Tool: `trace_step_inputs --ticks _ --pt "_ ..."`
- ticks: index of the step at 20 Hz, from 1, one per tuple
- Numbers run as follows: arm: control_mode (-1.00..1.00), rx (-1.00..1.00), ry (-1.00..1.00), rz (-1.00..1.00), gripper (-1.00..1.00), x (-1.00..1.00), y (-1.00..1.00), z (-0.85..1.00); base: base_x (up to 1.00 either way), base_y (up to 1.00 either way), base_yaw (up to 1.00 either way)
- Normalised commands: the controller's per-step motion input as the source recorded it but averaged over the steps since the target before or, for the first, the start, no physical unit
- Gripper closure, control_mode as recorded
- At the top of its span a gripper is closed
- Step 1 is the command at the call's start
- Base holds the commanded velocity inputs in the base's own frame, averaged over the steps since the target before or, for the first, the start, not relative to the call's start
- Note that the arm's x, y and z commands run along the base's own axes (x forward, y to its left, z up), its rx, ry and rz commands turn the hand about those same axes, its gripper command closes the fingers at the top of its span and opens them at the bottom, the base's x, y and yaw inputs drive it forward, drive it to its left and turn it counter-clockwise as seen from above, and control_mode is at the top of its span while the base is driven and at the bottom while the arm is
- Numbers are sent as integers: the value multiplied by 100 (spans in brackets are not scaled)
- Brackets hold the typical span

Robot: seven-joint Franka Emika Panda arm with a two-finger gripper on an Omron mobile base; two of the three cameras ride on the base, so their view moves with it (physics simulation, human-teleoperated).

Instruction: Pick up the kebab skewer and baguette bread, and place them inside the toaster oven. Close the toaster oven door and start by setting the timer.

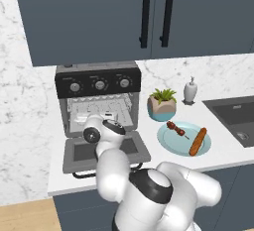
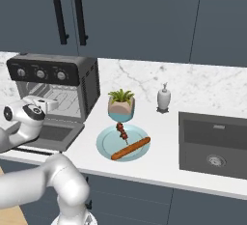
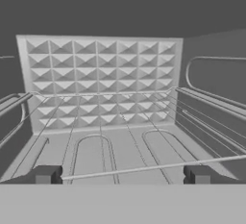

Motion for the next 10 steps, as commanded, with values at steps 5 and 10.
trace_step_inputs --ticks 5,10 --pt "-100 0 -3 0 -100 4 0 2 0 0 0" --pt "-100 0 -2 0 -100 12 0 2 0 0 0"
